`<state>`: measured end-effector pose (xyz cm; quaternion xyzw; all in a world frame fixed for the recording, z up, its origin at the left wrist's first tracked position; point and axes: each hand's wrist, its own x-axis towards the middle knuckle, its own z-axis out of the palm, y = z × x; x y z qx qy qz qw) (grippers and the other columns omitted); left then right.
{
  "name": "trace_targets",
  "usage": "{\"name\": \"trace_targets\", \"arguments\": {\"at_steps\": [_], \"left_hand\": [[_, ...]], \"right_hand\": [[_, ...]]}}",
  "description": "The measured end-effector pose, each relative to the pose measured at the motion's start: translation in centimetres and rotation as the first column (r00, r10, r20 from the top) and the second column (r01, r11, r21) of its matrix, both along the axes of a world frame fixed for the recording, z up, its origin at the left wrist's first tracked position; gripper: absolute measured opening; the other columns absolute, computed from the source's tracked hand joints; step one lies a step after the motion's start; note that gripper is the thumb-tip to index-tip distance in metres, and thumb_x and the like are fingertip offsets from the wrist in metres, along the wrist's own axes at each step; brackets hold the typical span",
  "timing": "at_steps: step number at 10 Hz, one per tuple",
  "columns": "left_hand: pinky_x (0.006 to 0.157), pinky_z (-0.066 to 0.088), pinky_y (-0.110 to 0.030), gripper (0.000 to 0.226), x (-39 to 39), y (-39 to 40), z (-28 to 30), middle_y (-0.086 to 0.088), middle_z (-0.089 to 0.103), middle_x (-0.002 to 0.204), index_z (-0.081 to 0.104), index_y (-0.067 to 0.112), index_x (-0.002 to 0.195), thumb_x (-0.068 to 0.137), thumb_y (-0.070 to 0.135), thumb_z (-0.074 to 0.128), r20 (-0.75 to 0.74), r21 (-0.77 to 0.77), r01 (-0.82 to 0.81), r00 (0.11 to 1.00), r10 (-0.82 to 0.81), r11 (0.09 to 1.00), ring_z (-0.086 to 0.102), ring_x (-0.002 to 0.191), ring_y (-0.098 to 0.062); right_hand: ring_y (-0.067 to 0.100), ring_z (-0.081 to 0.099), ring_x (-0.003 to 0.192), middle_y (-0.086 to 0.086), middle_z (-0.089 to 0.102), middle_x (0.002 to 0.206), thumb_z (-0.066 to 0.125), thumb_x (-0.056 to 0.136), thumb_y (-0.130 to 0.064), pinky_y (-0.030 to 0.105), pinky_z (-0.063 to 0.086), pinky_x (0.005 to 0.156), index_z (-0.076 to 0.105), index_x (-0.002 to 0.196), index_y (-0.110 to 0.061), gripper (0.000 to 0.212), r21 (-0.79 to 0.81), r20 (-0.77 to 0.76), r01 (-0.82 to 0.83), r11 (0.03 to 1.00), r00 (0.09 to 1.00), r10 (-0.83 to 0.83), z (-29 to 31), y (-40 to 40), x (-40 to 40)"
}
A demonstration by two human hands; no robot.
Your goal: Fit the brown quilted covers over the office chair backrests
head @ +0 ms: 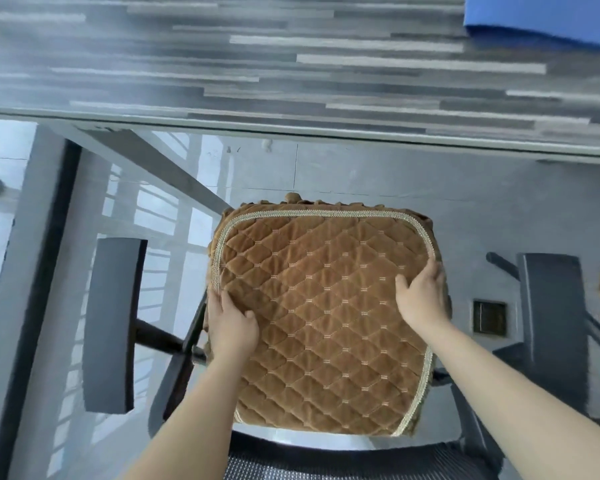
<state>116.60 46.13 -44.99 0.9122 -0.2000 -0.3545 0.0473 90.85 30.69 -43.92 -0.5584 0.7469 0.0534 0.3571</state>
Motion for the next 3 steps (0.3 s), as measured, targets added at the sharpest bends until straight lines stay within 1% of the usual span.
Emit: {"name": "trace_targets", "arguments": {"at_steps": [1,2,3], "left_hand": [[0.117,0.024,-0.045,0.062,-3.1,1.3,3.1,-0.015,0.025,0.159,0.019,0.003,0.153,0.097,0.016,0.044,-0.131,0.038,0.025,0.991,-0.020,0.999,0.025,0.145,-0.031],[0.113,0.031,-0.043,0.060,-5.7,2.7,6.2,-0.013,0.035,0.154,0.023,0.006,0.152,0.099,0.021,0.044,-0.228,0.065,0.058,0.973,-0.041,0.996,0.037,0.139,-0.030],[0.097,0.047,-0.042,0.055,-7.9,4.7,10.7,-0.012,0.053,0.141,0.028,0.012,0.150,0.098,0.023,0.044,-0.240,0.000,0.101,0.966,-0.098,0.995,0.059,0.116,-0.029]], "right_hand": [[0.035,0.024,0.143,0.021,0.020,0.156,0.045,0.097,-0.034,0.044,0.024,0.115,0.009,0.152,-0.005,0.071,0.102,0.043,-0.069,0.992,0.997,0.065,2.9,3.3,-0.6],[0.034,0.032,0.140,0.021,0.029,0.153,0.043,0.099,-0.033,0.043,0.029,0.113,0.015,0.150,-0.003,0.066,0.186,0.085,-0.098,0.978,0.993,0.083,5.7,5.7,-1.3],[0.031,0.037,0.137,0.014,0.035,0.152,0.041,0.099,-0.035,0.041,0.034,0.110,0.024,0.148,-0.006,0.059,0.159,0.097,-0.133,0.978,0.988,0.118,9.9,8.9,-2.0]]}}
